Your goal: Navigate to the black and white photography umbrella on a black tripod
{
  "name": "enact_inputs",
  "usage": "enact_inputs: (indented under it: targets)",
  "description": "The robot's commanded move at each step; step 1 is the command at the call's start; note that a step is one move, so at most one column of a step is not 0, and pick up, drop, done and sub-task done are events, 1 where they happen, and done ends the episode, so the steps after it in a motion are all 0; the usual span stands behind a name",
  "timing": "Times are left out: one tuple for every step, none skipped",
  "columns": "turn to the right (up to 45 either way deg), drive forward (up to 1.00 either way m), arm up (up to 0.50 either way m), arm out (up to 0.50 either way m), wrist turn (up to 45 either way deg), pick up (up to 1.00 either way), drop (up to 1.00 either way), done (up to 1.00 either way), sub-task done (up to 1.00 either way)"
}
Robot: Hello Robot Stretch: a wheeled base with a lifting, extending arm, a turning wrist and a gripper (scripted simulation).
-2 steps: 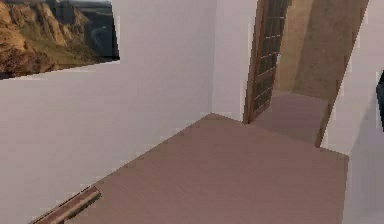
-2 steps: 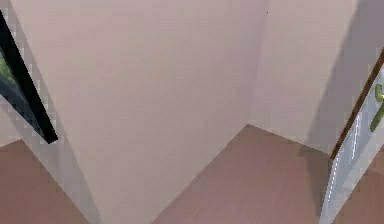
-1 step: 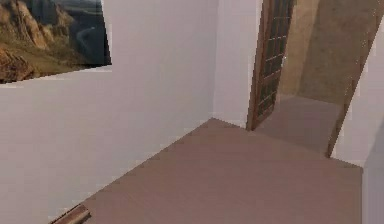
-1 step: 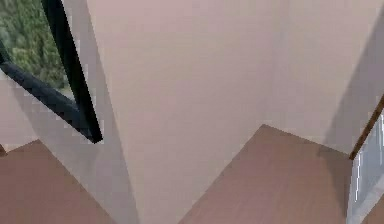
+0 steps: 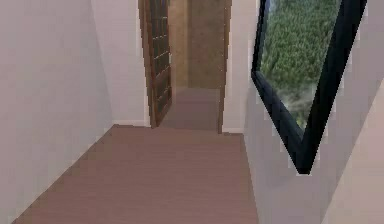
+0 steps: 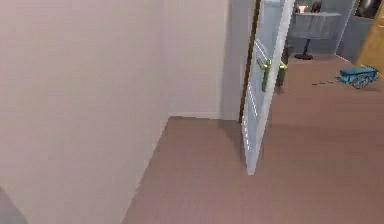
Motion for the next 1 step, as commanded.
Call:
enact_inputs:
  targets:
    - [0.0,1.0,0.0,0.0,0.0,0.0,0.0,0.0,0.0]
